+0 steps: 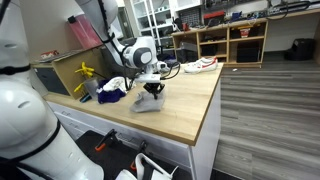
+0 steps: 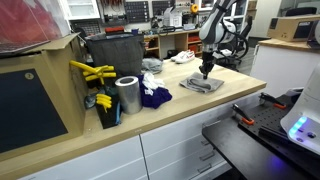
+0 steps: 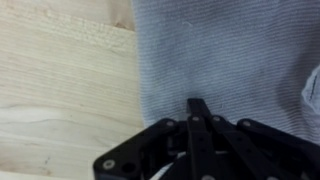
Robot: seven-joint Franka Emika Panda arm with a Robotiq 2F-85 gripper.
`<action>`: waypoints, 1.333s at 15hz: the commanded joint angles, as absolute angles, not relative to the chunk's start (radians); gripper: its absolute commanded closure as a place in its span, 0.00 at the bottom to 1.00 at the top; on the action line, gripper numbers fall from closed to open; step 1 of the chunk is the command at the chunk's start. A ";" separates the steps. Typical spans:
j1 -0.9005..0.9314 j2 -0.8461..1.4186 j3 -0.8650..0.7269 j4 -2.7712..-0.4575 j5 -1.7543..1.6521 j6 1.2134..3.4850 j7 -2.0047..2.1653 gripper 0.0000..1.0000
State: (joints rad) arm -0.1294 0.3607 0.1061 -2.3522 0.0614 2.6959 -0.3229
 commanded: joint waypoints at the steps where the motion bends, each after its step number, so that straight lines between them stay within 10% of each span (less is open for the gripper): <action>1: -0.111 0.394 0.085 -2.354 0.036 2.697 -0.311 1.00; 20: -0.028 0.246 -0.039 -2.583 -0.171 2.822 -0.176 1.00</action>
State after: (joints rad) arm -0.0210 0.2892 -0.0621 -2.5275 -0.1918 2.8132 -0.1796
